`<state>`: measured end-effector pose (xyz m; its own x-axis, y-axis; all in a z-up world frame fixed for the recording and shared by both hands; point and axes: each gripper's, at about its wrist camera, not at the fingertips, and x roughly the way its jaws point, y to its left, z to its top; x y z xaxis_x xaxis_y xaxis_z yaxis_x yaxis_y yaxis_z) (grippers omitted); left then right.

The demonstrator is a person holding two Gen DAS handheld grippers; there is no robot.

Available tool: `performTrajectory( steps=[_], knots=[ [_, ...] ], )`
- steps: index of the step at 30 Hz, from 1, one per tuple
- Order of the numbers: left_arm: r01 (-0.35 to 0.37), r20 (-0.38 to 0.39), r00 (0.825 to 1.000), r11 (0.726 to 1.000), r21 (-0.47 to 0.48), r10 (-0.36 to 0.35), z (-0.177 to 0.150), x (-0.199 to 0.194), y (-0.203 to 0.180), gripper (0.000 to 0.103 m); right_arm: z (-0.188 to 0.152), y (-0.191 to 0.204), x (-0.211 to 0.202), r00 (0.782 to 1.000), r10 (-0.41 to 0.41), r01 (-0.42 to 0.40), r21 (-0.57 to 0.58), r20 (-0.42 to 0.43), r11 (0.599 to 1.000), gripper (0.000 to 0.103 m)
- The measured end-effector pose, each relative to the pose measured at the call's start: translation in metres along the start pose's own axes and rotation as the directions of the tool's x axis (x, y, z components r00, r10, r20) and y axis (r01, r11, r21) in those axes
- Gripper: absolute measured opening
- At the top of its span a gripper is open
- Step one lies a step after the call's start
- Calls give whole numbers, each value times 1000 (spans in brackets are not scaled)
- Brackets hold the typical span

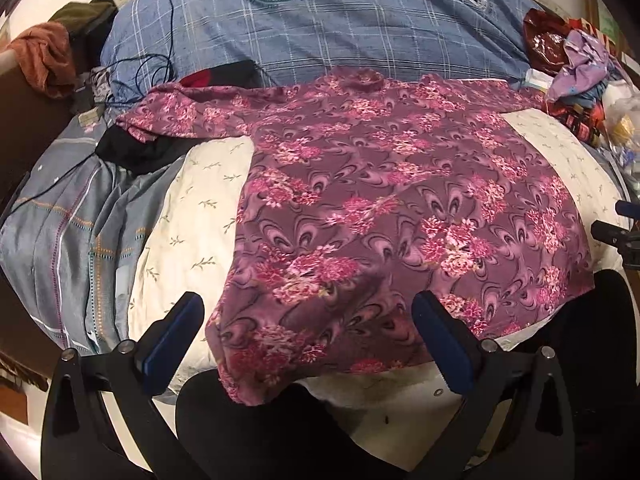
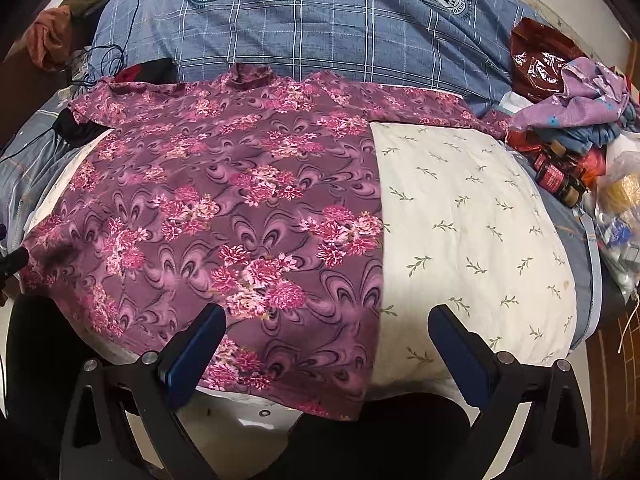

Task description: Fold small clothes

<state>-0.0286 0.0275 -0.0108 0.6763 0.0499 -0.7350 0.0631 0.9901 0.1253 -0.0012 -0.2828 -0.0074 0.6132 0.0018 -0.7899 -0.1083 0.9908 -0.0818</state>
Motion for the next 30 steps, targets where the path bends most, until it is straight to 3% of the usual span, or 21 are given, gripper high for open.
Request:
performTrajectory(
  steps=[11, 30],
  knots=[
    [23, 11, 1000, 999, 40, -24, 7, 0, -34, 103, -1, 5, -3, 1000, 5, -5, -8, 6, 1000, 102],
    [34, 15, 999, 999, 28, -34, 8, 0, -34, 103, -1, 3, -2, 1000, 12, -12, 4, 1, 1000, 102]
  ],
)
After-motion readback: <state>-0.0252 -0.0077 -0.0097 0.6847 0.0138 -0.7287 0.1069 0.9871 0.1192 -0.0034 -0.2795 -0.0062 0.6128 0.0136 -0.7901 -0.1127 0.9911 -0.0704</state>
